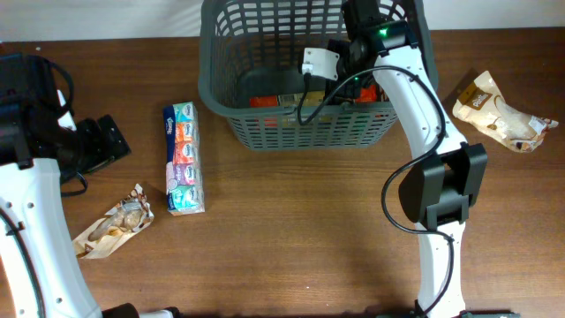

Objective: Pack container
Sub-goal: 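Lower the pasta package into the basket and open the right gripper, then withdraw the right gripper toward the brown-and-white snack pouch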

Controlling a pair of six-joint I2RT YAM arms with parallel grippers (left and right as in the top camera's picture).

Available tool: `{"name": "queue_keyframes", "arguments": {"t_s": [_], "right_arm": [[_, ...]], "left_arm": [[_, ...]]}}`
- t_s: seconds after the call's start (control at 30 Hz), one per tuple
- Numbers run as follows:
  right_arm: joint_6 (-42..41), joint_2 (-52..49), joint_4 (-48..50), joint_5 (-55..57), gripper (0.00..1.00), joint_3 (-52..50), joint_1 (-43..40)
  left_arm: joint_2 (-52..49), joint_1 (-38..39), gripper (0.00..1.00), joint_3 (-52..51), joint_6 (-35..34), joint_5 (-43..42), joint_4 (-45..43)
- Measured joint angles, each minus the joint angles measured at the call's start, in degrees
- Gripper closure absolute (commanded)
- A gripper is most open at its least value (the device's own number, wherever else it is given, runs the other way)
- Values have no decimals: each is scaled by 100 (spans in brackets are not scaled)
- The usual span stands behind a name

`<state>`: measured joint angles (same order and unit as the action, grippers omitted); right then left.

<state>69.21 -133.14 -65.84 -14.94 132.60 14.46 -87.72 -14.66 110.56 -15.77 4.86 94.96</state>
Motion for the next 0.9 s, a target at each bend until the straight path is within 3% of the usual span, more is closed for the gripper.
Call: {"name": "queue_keyframes", "arguments": {"t_s": [0.27,0.53,0.67,0.9], "right_arm": [[-874,2,807,190,1,330,0],[-2514,42,1010,1502,1,2557,-20],[-3348,229,442,2555,1,3580,-236],[-5189,358,-999,3764,1,4048,-1327]], "left_arm": [[0,0,1,0,0,-2,0],[0,0,1,0,0,0,0],[0,0,1,0,0,0,0],[0,0,1,0,0,-2,2]]}}
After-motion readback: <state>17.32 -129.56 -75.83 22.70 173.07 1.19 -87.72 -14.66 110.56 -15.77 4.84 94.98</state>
